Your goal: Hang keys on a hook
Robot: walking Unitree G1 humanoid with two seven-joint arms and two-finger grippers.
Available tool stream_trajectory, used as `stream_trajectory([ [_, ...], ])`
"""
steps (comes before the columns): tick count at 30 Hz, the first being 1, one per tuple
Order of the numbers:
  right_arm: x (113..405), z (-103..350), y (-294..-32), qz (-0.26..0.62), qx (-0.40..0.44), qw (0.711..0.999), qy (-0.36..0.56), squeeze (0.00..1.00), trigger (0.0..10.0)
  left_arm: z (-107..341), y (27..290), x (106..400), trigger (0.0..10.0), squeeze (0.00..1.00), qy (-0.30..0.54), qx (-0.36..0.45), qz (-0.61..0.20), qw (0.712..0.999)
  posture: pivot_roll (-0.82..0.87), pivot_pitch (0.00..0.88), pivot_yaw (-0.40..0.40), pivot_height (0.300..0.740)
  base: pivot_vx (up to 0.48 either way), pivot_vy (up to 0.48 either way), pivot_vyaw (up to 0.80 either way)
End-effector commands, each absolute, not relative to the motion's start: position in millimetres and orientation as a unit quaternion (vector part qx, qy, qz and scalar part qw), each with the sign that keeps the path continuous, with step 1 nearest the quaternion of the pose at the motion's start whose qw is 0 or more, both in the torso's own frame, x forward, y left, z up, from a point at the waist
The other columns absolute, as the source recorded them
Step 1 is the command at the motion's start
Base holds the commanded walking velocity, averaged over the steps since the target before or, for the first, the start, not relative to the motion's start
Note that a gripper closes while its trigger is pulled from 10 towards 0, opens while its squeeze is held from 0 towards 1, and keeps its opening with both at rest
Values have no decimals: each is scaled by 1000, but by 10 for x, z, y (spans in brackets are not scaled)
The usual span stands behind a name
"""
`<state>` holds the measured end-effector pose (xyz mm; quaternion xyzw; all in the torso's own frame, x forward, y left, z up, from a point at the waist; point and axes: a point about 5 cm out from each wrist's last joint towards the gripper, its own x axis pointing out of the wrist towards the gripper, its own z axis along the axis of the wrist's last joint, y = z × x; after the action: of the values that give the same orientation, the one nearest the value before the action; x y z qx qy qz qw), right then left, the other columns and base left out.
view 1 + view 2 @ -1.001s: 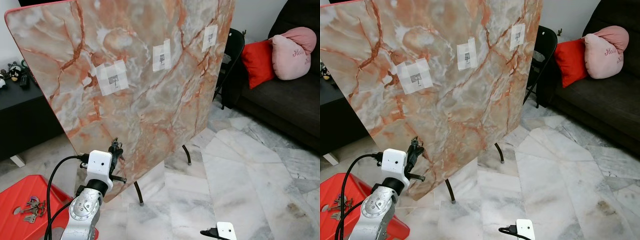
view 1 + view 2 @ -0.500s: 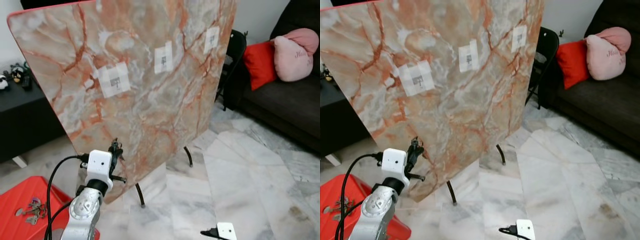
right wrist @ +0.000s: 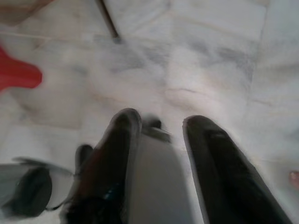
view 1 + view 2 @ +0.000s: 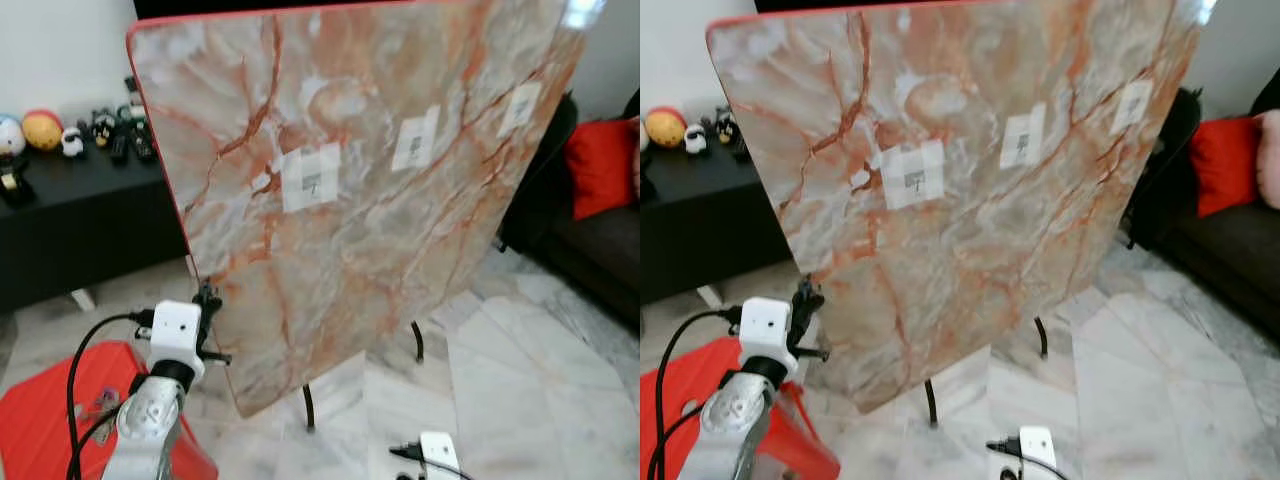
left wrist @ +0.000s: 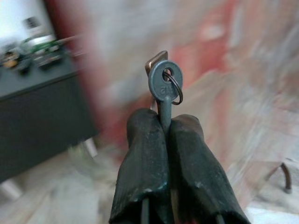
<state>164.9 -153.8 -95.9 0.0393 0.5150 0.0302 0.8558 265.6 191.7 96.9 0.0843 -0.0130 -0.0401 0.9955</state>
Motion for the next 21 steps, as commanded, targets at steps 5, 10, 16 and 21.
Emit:
stream_trajectory([
  [5,1581,-984,-1625,19,35,850,526,0,10000,1040,1692,2679,10000,0,-29,78,-115,990,63,10,-39,740,117,0,0],
  [10,1579,-985,-1621,20,35,850,526,0,10000,1019,1735,2647,10000,0,-21,79,-119,990,62,9,-36,740,0,0,0],
  [16,1579,-985,-1624,23,33,849,527,0,10000,1075,1683,2631,10000,0,-27,77,-146,986,68,11,-39,740,0,0,0],
  [21,1581,-984,-1624,24,32,849,527,0,10000,1156,1579,2623,10000,0,-36,72,-180,980,66,10,-38,740,0,0,0],
])
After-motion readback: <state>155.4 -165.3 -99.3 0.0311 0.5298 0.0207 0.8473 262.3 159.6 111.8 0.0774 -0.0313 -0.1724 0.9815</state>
